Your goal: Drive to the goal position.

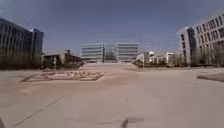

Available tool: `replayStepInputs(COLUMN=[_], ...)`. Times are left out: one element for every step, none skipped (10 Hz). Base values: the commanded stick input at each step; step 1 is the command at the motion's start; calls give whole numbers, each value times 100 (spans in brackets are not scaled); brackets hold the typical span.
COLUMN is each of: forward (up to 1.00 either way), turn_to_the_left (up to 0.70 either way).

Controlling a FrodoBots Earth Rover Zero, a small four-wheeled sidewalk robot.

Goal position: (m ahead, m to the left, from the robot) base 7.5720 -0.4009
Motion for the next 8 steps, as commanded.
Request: replayStepInputs(forward=[70, 70, 70, 70, 70, 70, 70, 70], turn_to_the_left=[2, 2, 2, 2, 2, 2, 2, 2])
